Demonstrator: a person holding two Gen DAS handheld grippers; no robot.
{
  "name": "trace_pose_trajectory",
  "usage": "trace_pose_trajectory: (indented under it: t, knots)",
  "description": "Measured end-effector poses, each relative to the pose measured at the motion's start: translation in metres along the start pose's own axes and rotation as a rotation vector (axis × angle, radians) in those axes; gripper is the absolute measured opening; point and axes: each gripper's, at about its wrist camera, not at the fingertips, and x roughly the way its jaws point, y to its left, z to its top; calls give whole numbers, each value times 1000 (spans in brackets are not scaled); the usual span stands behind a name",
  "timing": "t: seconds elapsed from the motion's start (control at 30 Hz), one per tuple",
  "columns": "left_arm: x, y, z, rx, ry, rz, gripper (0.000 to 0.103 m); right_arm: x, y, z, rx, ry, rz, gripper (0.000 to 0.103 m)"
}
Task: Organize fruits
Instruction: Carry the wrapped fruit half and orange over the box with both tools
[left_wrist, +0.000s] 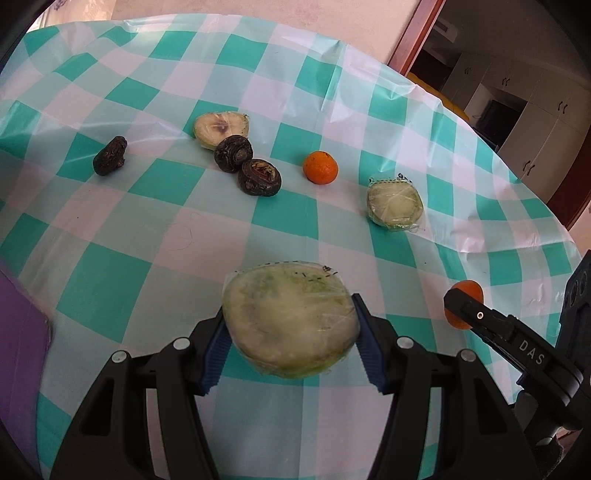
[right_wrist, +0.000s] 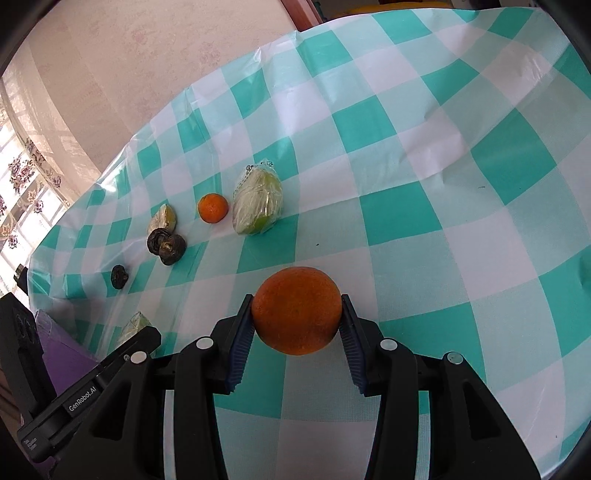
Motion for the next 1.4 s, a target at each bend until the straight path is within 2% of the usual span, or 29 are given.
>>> trace_pose_trajectory:
  t: [0.13,0.5,0.9,1.0,1.13,1.27,1.4]
  knots:
    - [-26,4,-20,21,-38,-12,60,-20,18,-22,-39,-48,-2,44]
    - [-78,16,-68,51,-60,-52,60,-50,52,-72,-109,-35,18,44]
    - [-108,19,-89,92,-116,-45,60,-71,81,-108,-224,-37,-36,44]
    - [-112,18,-91,95,-134,-8,60,-77,81,-111,-221,-62,-32,44]
    - [-126,13,-98,133,-185,92,61,-89,77,-112,-195,-123,-32,44]
    - [-156,5,-102,197,-292,156,61,-99,75,-115,-164,-161,-26,44]
    - [-204,1,-102,214,-413,172,61,-119,91,-120,-189,-224,5,44]
